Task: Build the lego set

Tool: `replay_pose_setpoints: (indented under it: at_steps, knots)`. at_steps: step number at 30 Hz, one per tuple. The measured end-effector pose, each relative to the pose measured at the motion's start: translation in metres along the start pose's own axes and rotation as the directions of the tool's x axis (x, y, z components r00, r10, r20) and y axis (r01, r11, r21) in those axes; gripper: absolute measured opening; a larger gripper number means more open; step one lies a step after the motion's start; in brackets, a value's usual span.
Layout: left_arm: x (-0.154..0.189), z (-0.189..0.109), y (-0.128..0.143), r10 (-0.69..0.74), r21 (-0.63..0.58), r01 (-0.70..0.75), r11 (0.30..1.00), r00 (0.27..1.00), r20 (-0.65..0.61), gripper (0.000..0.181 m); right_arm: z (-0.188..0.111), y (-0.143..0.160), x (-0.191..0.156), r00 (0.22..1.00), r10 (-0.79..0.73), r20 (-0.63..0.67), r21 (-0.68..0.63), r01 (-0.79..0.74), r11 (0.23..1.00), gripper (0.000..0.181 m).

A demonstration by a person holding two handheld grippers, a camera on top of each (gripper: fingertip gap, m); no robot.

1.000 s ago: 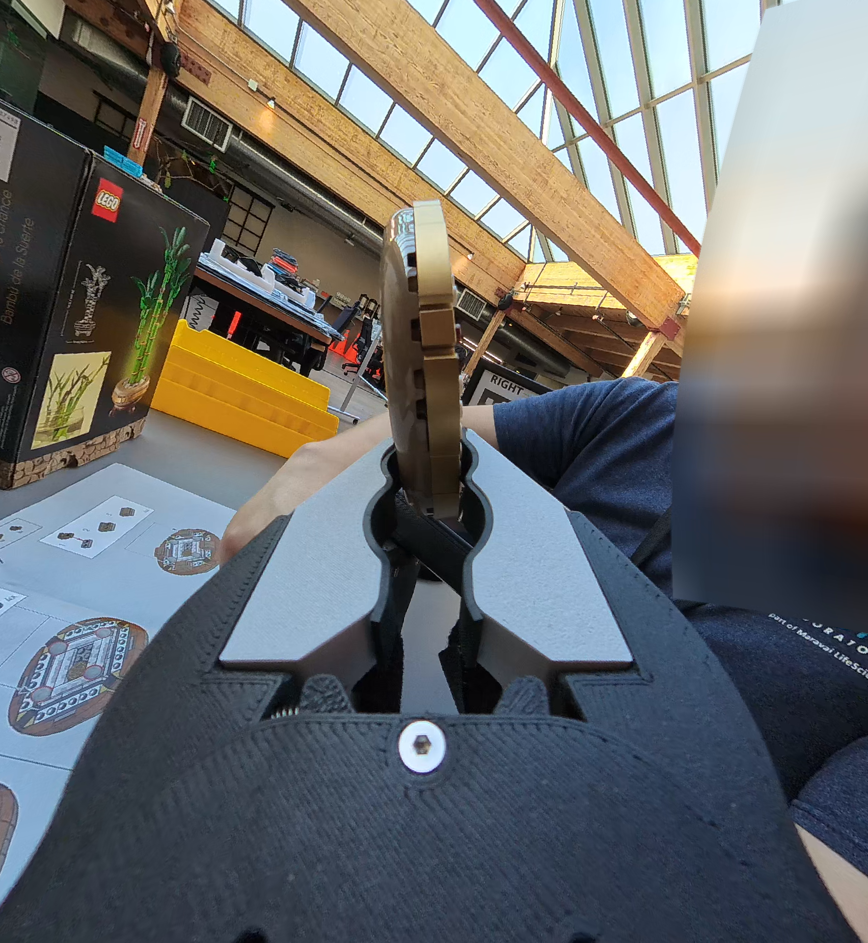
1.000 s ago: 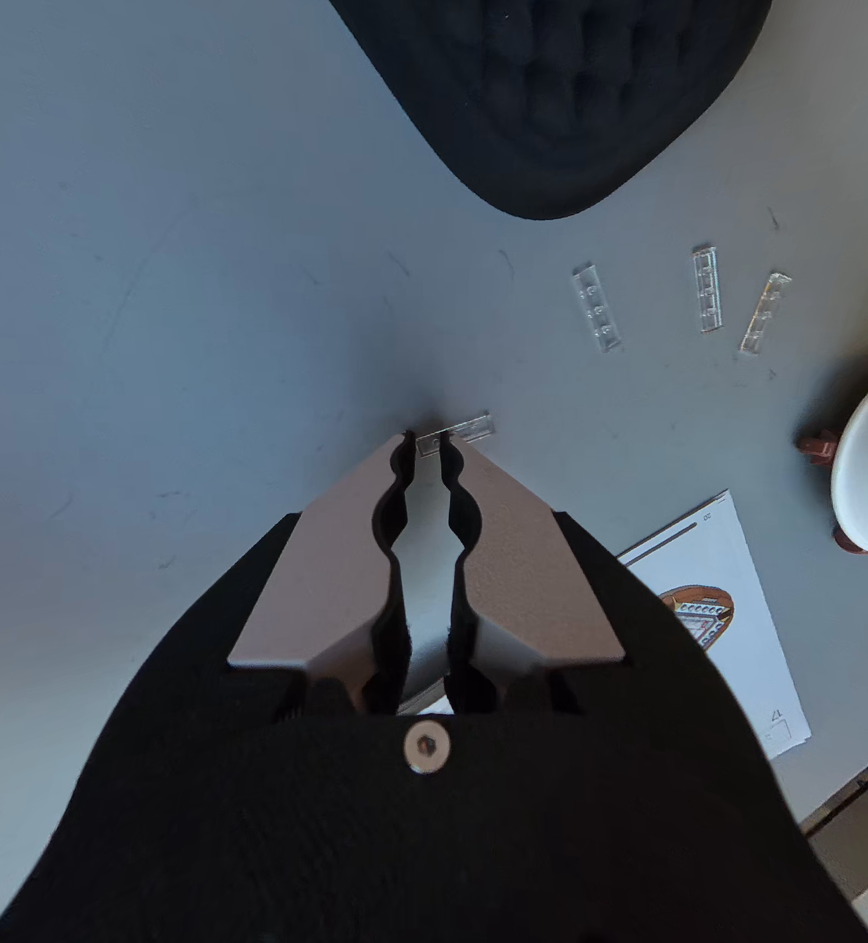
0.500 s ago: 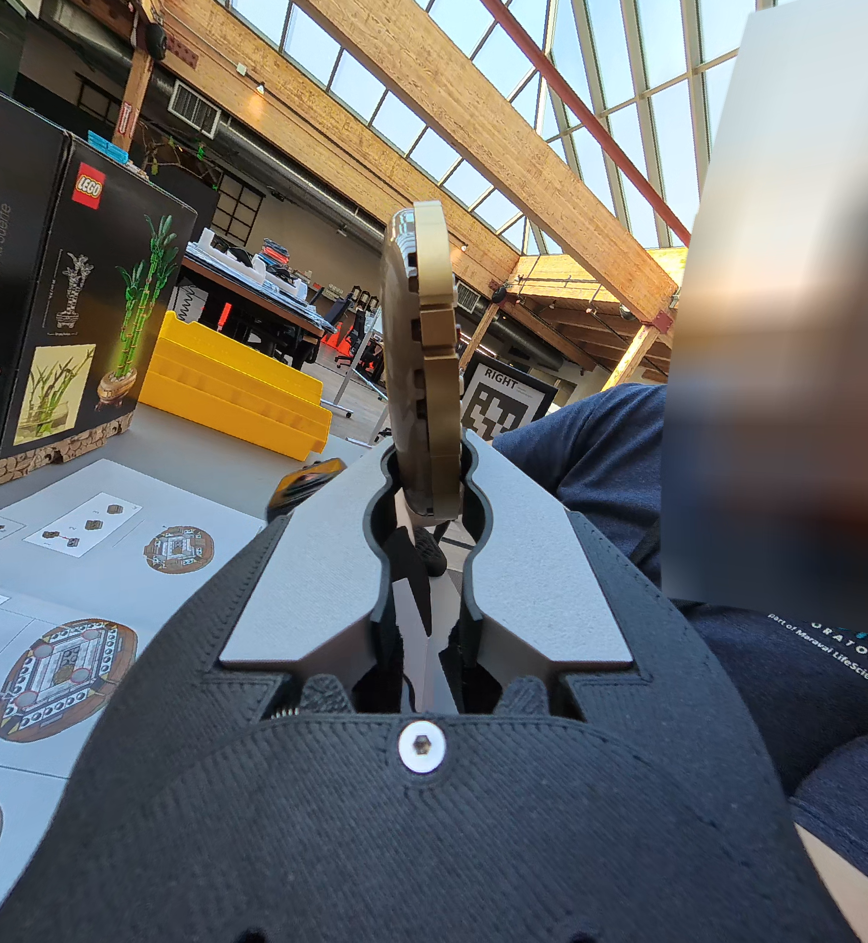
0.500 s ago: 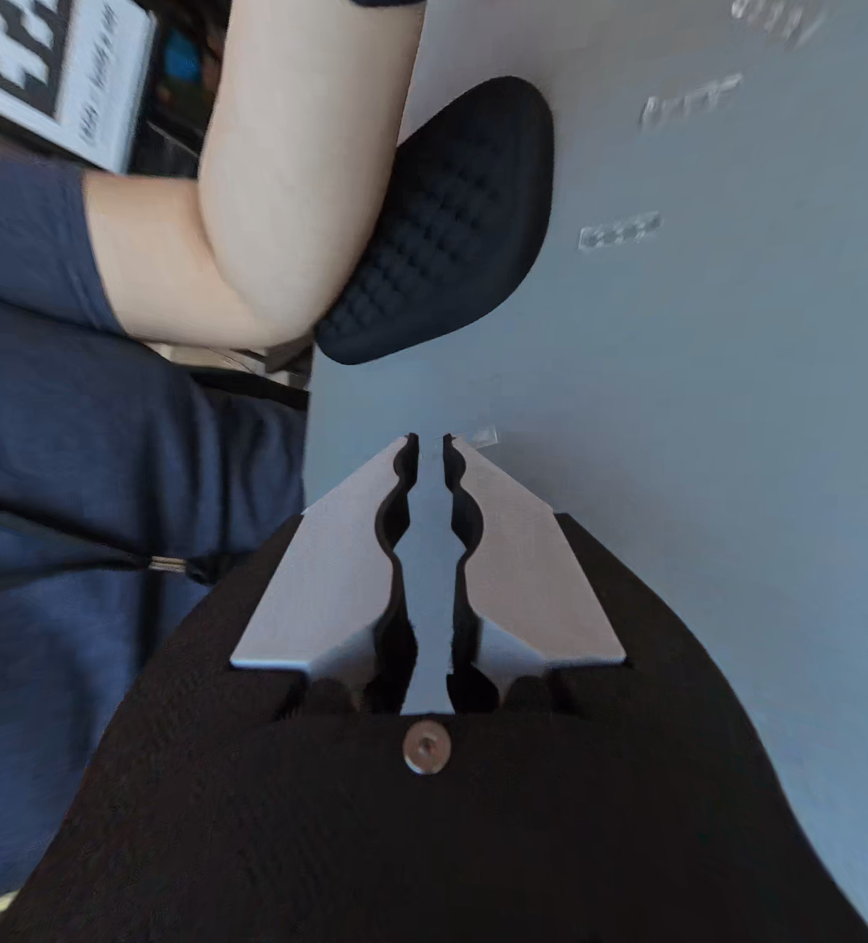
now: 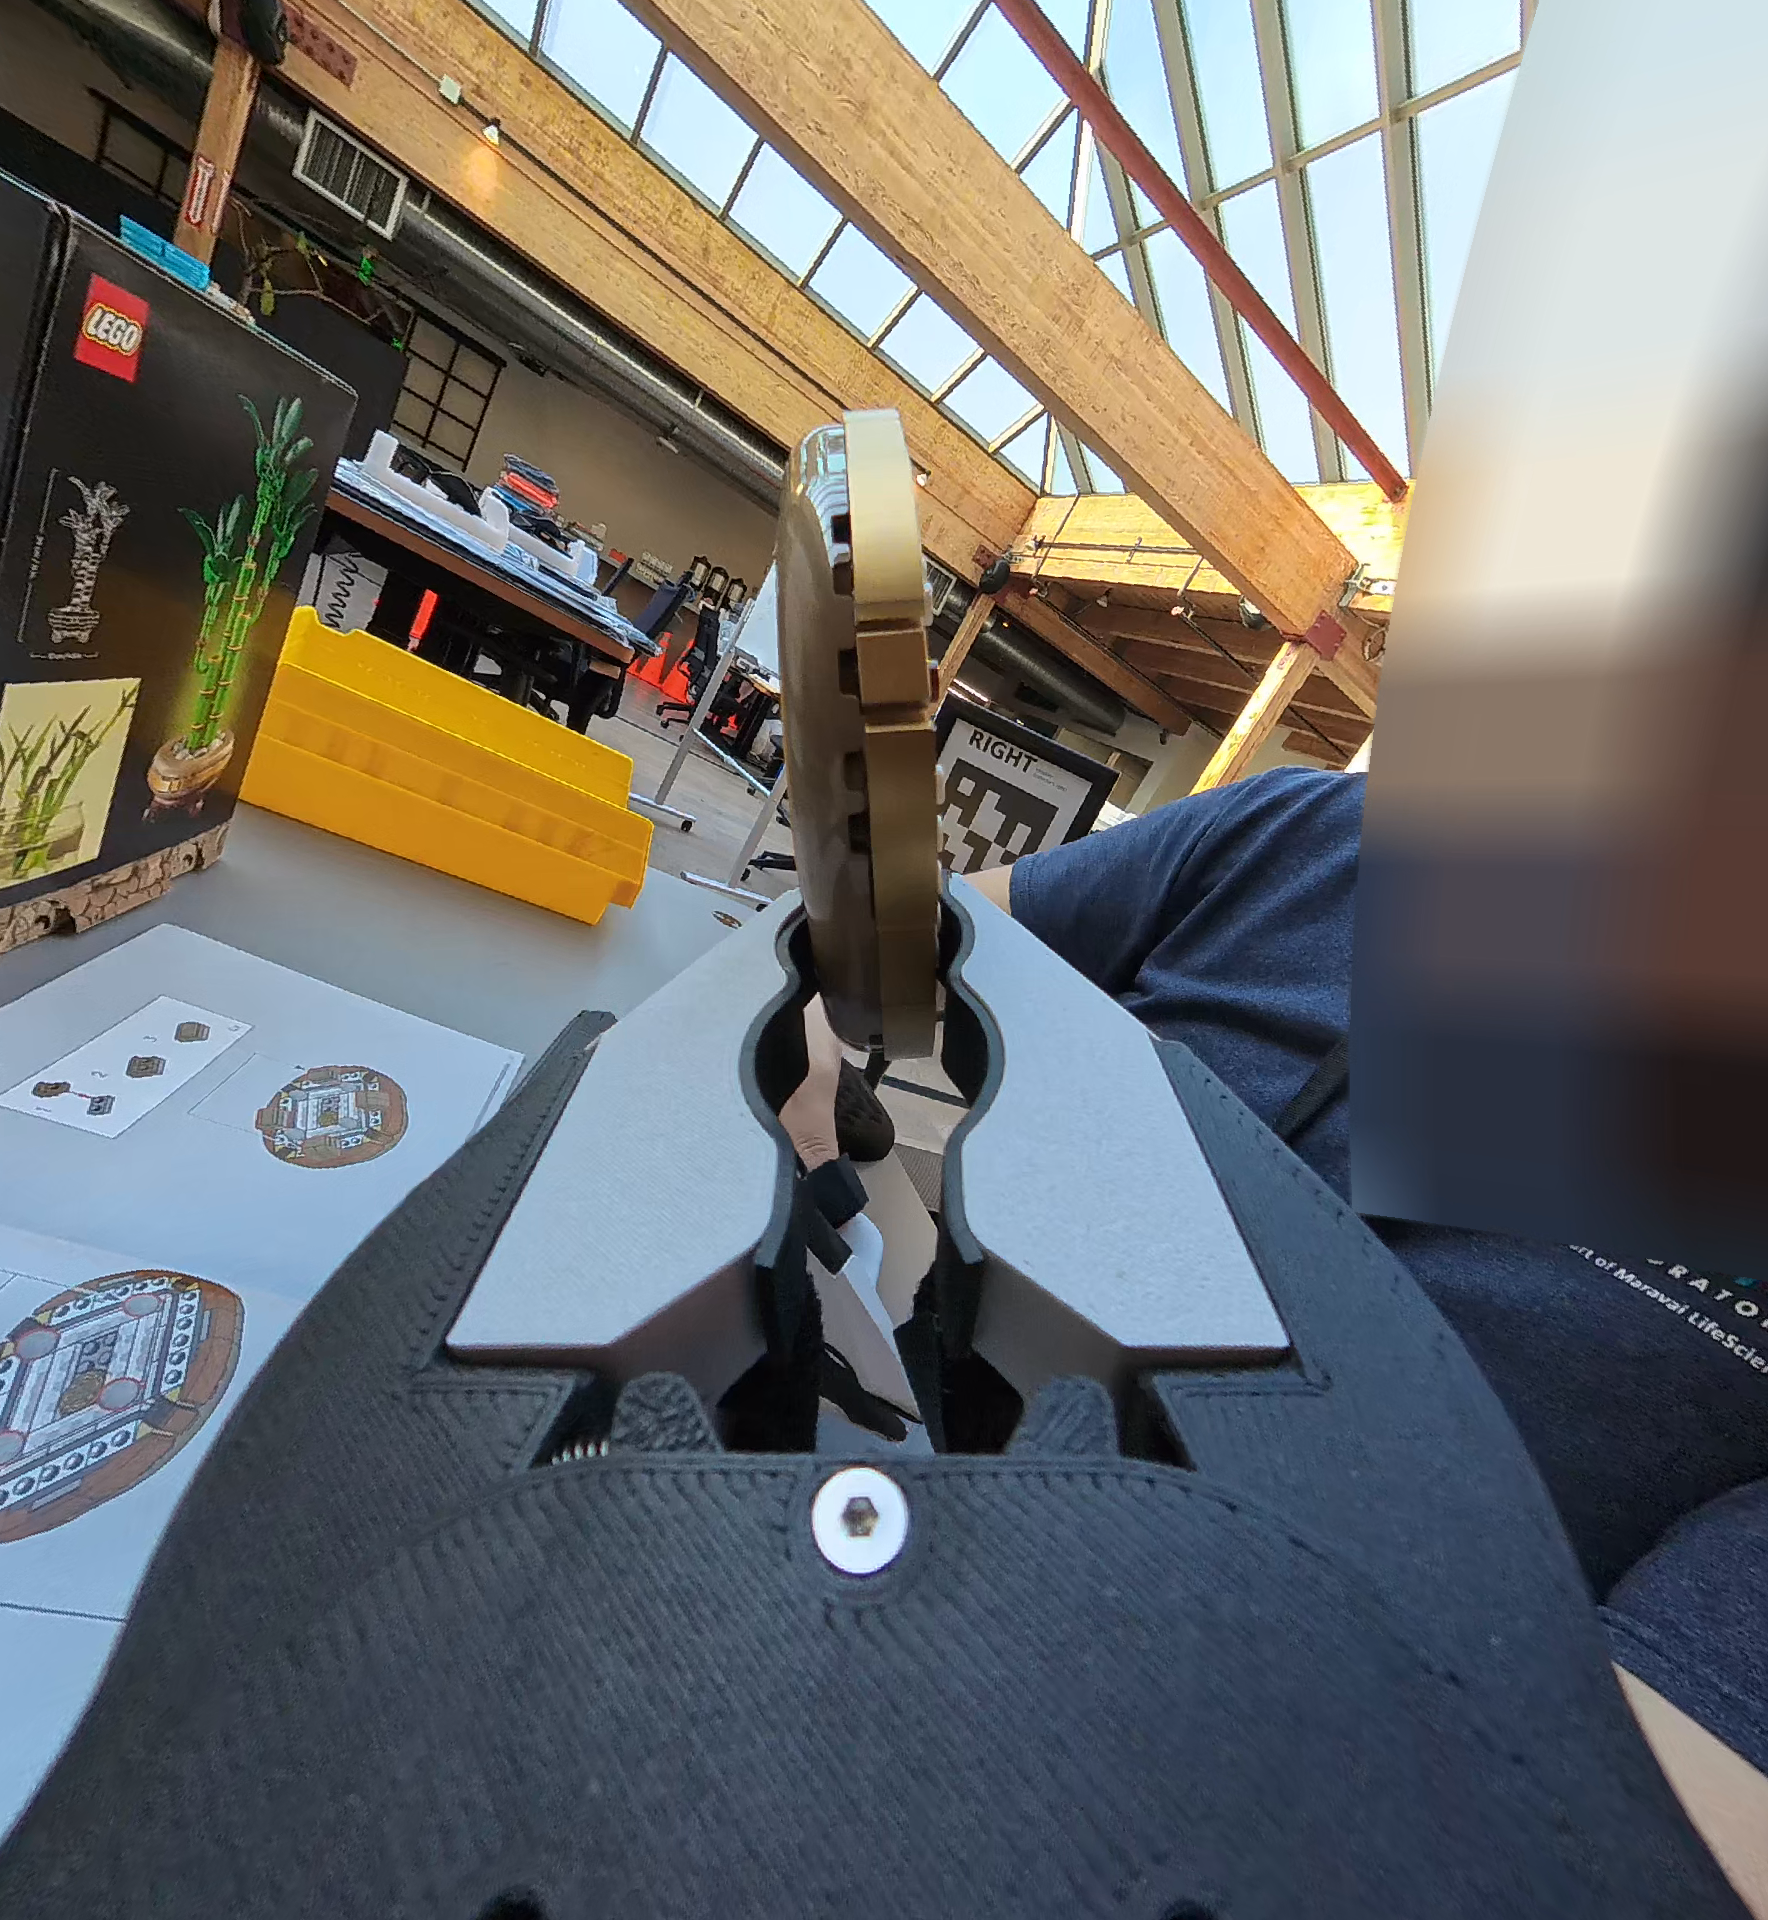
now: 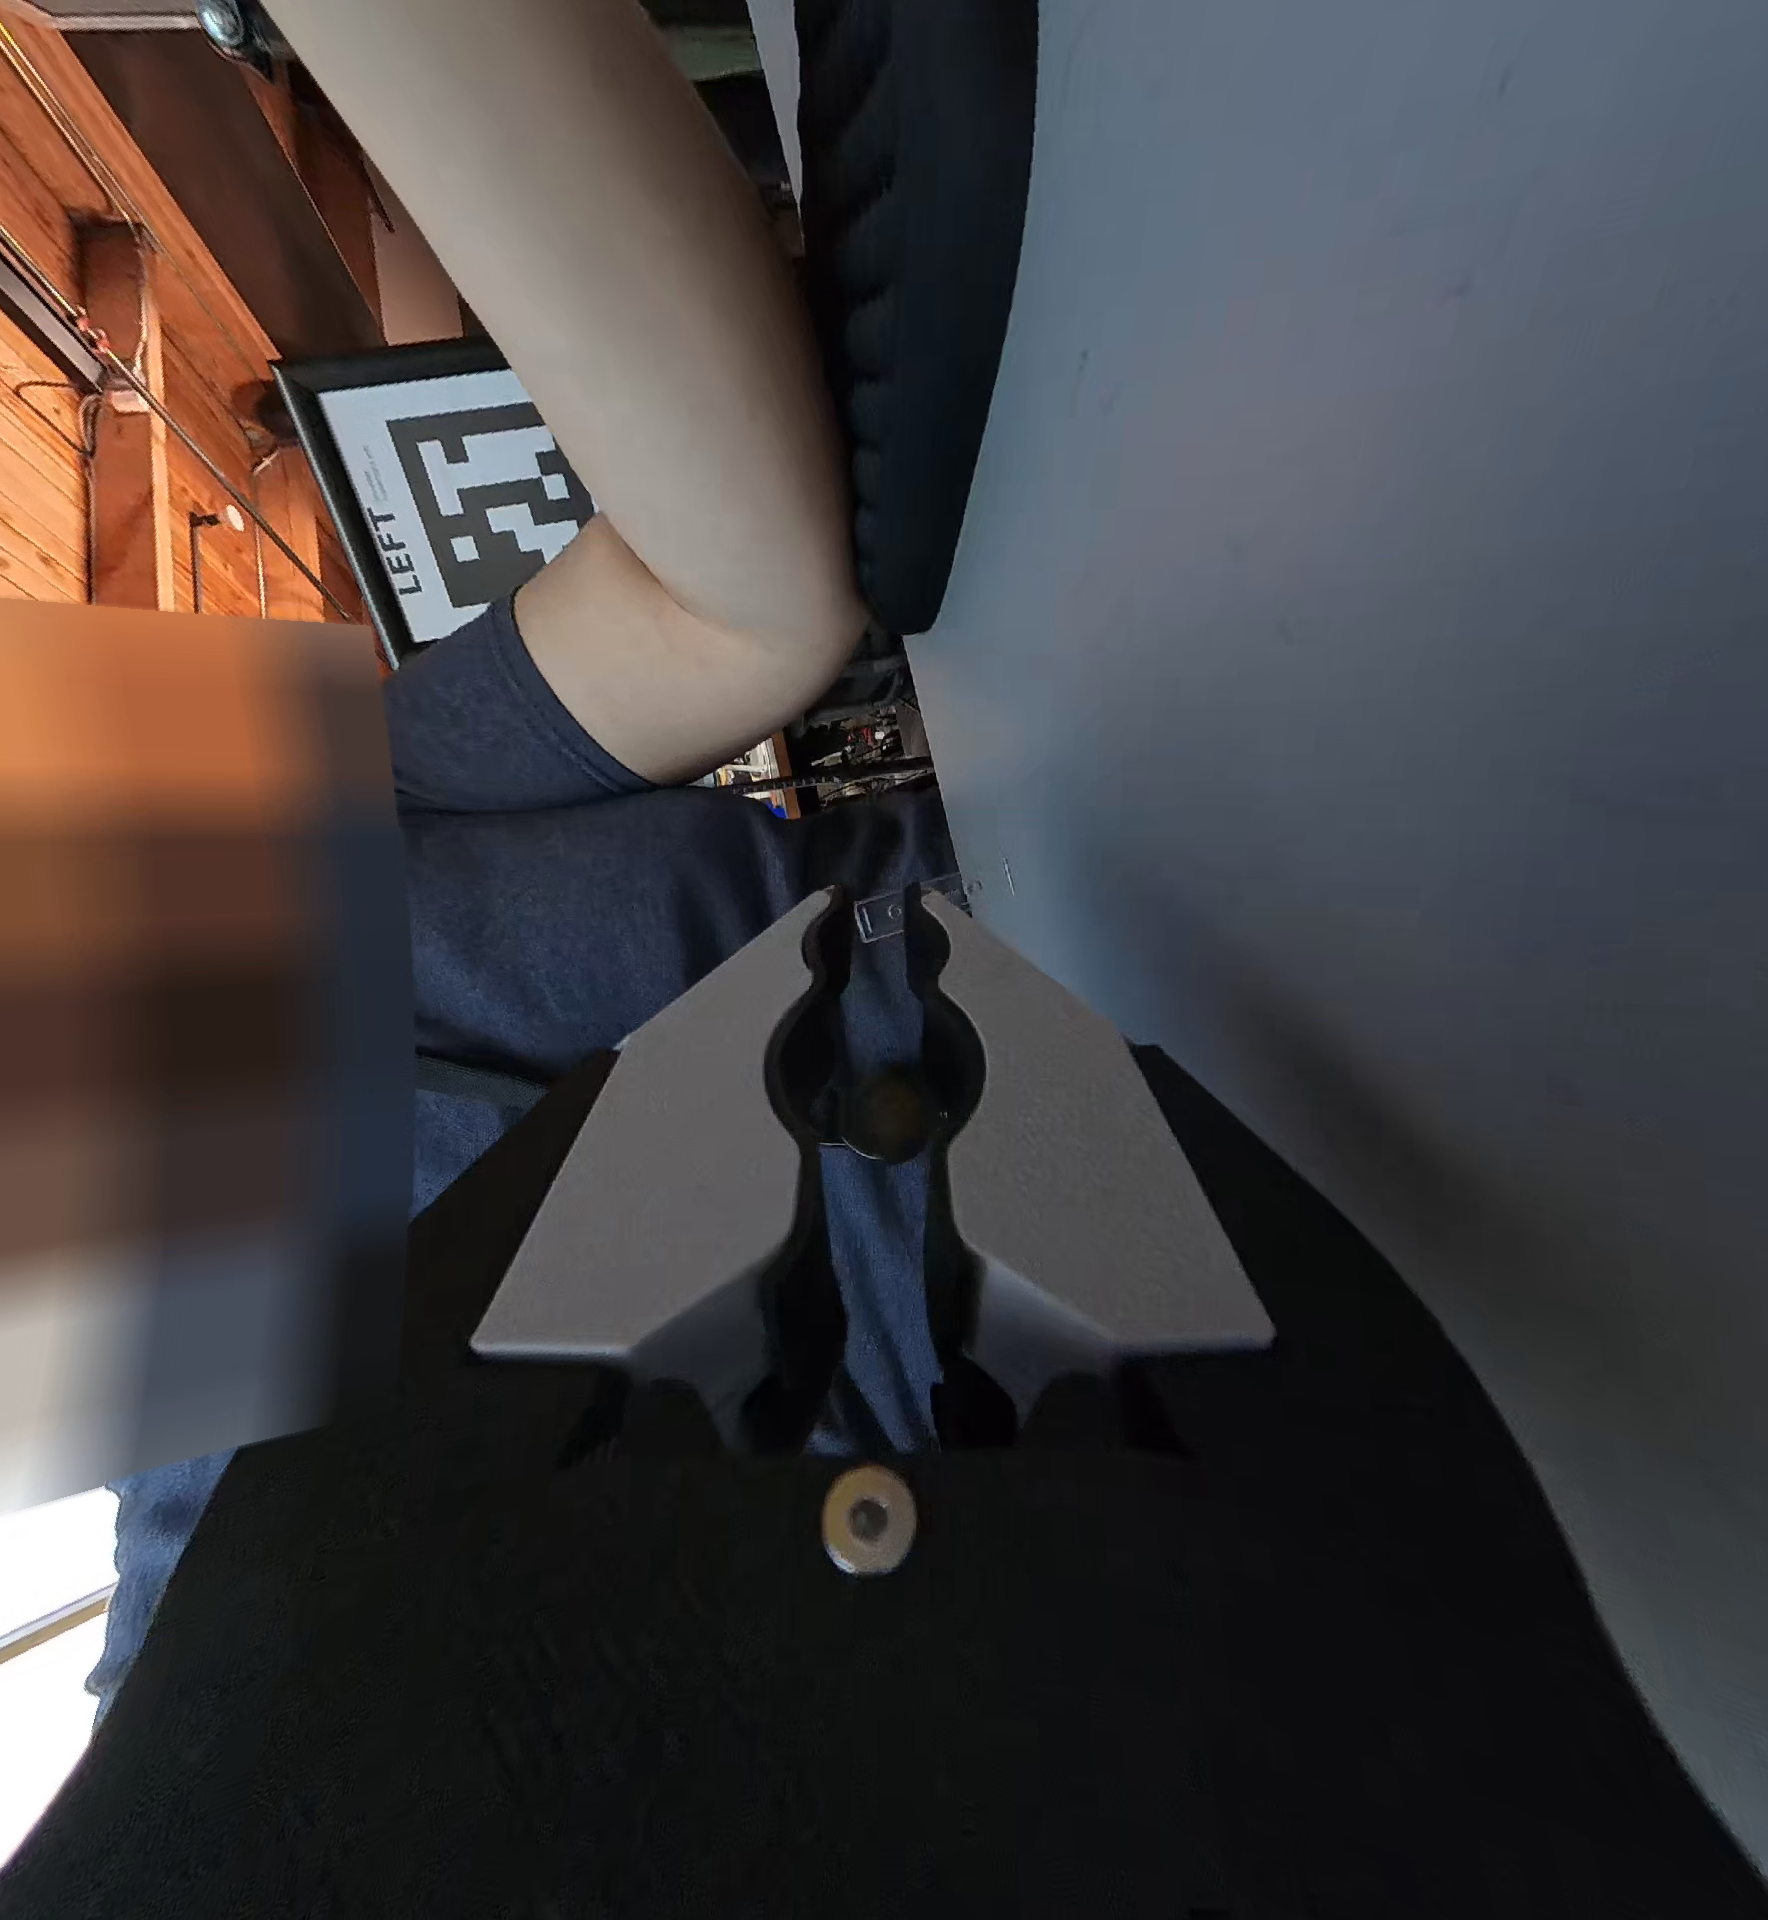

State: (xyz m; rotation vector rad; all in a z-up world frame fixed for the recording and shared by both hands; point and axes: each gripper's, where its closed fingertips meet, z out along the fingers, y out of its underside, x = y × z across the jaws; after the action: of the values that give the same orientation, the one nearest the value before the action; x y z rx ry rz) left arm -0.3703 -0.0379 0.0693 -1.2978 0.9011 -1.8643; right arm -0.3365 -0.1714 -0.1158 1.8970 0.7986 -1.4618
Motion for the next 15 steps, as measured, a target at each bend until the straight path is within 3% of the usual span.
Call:
replay_pose_setpoints:
  at_steps: [1,5,15]
  knots:
    - [0.0,0.0,0.0,0.0,0.001,0.0,1.0,1.0,0.0,0.019,0.003,0.002,0.002,1.0,0.013,-0.001,-0.016,-0.013,1.0,0.008]
    - [-0.001,-0.001,0.0,-0.003,0.003,0.003,1.0,1.0,0.0,0.019,0.008,0.008,0.016,0.998,0.048,-0.048,-0.086,-0.052,0.995,0.008]
    - [-0.001,-0.002,0.0,-0.001,0.003,0.001,1.0,1.0,-0.003,0.019,-0.002,-0.008,0.03,0.966,-0.144,-0.214,-0.121,0.12,0.985,0.01]
